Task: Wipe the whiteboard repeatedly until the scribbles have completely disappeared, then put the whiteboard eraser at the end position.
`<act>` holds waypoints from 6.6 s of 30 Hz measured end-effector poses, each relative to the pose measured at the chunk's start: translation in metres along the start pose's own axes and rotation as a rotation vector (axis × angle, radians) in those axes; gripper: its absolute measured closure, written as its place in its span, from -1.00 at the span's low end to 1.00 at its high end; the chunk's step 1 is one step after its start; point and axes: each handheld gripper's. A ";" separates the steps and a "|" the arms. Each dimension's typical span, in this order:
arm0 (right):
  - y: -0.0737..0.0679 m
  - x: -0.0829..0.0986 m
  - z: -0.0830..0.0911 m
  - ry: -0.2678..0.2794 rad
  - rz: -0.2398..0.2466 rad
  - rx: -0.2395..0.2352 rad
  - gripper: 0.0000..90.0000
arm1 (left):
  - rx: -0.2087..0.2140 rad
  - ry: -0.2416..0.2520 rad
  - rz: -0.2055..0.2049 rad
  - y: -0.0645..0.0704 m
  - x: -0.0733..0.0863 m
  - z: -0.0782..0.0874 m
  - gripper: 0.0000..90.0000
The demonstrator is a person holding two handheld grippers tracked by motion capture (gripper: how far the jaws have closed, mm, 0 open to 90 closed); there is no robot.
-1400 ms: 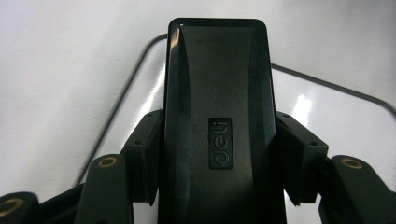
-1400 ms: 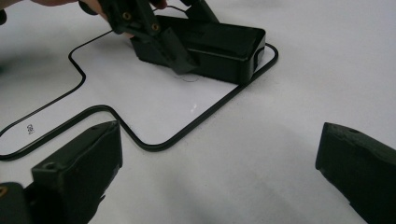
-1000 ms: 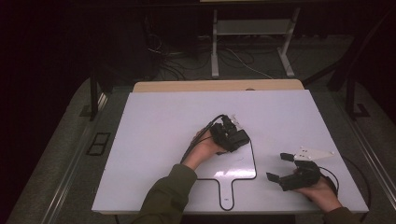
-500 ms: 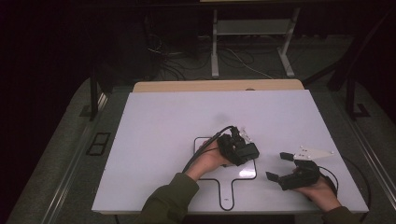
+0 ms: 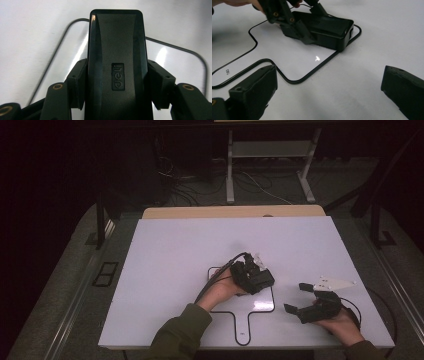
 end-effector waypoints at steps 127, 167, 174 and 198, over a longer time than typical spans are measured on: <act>0.002 0.001 0.000 0.009 -0.012 -0.026 -1.00 | -0.164 0.071 0.264 -0.157 0.018 0.000 -0.25; 0.003 0.001 -0.001 0.008 -0.009 -0.031 -1.00 | -0.191 0.230 0.234 -0.118 0.028 0.051 -1.00; 0.004 0.001 -0.002 0.006 -0.006 -0.032 -1.00 | -0.184 0.257 0.223 -0.104 0.036 0.066 -1.00; 0.004 0.002 -0.002 0.004 -0.002 -0.023 -1.00 | -0.234 0.357 0.236 -0.058 0.082 0.095 -1.00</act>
Point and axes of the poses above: each handheld gripper's, and its own axes: z roughly backward along the jaws, x roughly out of its underside, y roughly to its right, and after that the axes turned 8 degrees about y, right-handed
